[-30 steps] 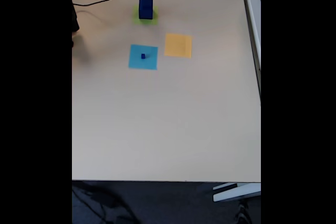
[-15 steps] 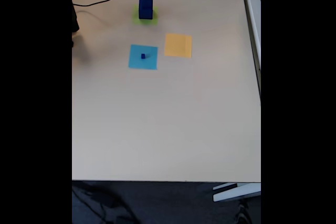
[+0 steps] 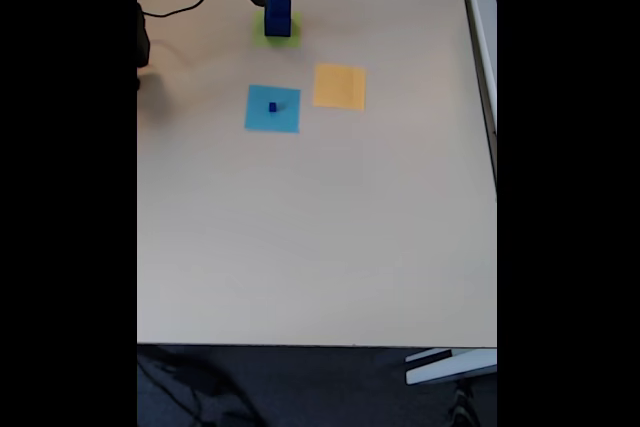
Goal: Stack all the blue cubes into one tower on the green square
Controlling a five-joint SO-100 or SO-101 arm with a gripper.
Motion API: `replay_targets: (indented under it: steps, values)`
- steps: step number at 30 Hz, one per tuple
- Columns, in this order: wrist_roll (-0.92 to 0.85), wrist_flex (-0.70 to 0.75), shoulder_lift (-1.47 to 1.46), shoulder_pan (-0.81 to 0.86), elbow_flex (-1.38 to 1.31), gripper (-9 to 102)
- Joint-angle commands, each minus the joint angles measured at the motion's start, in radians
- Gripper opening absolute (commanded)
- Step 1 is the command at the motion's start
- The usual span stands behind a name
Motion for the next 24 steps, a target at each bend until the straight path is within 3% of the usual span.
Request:
replay_targets:
  steps: [1,11,24]
  values:
    - [-0.031,-0.117,0.061,0.023,0.055,4]
    - [-0.040,-0.453,0.149,0.038,0.423,11]
    - [-0.158,-0.703,0.198,0.156,0.718,11]
